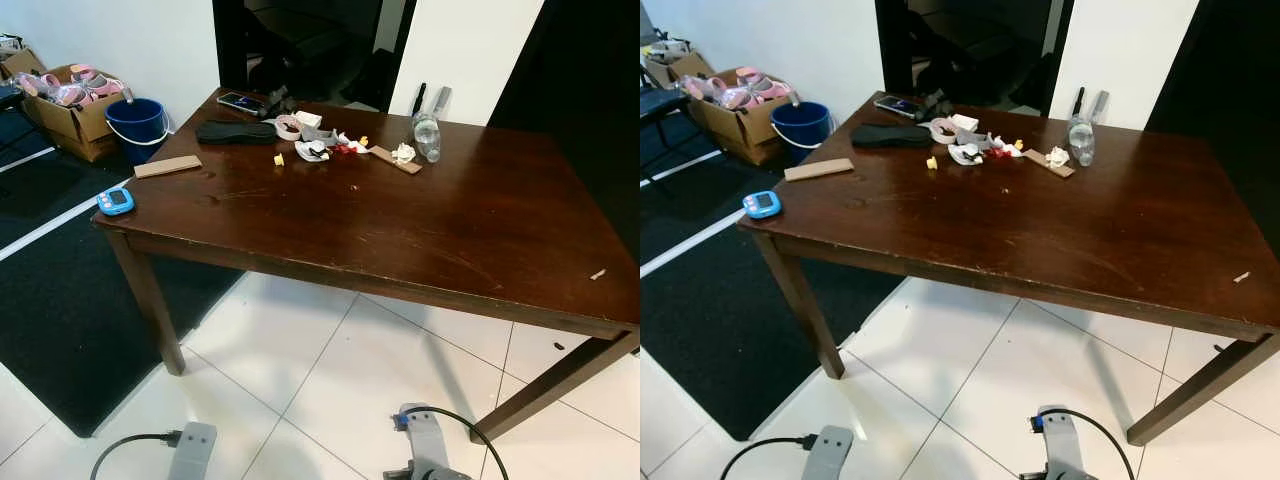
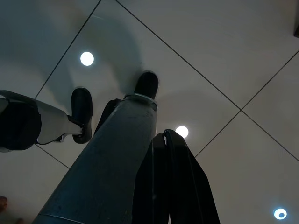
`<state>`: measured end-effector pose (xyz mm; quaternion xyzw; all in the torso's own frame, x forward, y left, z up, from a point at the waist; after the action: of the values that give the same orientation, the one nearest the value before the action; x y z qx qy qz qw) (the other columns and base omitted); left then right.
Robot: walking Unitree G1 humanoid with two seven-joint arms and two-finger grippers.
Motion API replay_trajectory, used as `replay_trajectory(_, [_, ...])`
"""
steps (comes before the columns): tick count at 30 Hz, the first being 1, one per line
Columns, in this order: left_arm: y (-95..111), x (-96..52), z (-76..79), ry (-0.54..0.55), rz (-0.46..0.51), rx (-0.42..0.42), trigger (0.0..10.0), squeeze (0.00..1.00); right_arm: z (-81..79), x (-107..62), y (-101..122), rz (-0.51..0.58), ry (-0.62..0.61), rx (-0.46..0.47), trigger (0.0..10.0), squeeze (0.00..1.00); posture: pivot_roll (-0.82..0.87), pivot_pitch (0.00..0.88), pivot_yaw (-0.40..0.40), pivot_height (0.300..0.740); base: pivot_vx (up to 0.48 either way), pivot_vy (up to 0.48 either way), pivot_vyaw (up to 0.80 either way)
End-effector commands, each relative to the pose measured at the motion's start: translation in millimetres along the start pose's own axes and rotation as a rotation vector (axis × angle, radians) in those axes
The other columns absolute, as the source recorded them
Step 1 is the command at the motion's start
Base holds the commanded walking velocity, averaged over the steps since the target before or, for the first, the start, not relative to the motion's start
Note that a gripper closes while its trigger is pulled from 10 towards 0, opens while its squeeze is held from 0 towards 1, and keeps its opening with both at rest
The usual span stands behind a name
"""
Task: Picking trash to rubbish bin
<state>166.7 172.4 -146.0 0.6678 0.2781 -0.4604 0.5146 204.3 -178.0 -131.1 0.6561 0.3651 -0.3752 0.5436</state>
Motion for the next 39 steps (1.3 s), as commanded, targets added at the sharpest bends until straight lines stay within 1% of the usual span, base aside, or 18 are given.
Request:
replay_trajectory(1, [-3.4,0.3,4.4,-0.011,-0.013,0.005,10.0,0.0,2.1,-0.3,-4.9,-0.016,-0.006,0.013,10.0,0.0,0.08,0.016,-0.044,0.74,0.0,0.0,0.0])
replay_trajectory(39, [-7.3,-0.1,6.2,-0.017,-0.024,0.019,10.0,0.0,2.4,-0.4,-3.9,-0.015,-0.006,0.009,10.0,0.0,0.07,0.009,-0.043,0.74,0.0,0.0,0.0])
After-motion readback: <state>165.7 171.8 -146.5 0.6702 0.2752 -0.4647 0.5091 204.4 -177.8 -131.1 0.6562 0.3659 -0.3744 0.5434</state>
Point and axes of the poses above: a point about 5 cm out from each wrist's last joint towards the gripper, its own x axis pointing out of the wrist towards the gripper, its own y axis along the axis of the wrist's last joint, z = x × y, the point moved 5 cm from there along x, pointing out of the wrist towards the gripper, and after that the axes turned 11 degrees about x, right-handed, at the moved point
